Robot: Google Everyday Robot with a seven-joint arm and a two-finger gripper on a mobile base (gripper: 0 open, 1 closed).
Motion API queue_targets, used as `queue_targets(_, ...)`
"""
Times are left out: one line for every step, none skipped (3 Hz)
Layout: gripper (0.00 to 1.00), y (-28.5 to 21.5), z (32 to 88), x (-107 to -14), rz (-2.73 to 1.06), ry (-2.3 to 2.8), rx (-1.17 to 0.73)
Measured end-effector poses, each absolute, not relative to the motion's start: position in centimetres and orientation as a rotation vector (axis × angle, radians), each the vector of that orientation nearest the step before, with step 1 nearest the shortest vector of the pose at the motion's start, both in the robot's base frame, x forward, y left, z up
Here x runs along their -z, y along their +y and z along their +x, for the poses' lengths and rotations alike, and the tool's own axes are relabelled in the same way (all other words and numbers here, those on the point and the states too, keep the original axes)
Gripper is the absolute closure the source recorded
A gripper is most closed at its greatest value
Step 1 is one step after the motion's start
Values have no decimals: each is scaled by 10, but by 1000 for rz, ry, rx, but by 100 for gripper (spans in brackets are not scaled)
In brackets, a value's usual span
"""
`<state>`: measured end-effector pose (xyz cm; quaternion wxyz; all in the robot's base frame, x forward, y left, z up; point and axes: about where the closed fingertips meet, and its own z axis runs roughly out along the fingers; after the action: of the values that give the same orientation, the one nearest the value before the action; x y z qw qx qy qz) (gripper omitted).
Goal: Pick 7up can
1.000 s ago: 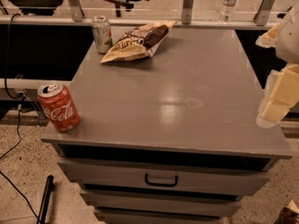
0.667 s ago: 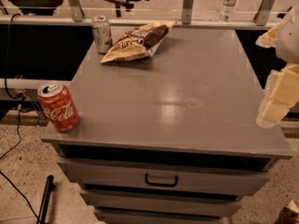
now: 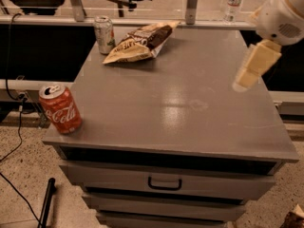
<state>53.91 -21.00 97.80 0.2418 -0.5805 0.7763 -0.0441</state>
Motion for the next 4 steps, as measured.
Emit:
queue_targets(0,-186,618,-973,-1526,2056,67)
queue_targets(0,-139,691,-970,-1447,1972,-65)
queue_targets(0,-88,735,-982,-1349,1871,-238)
queue_targets(0,-76,742,-989,-1321,1838,-290)
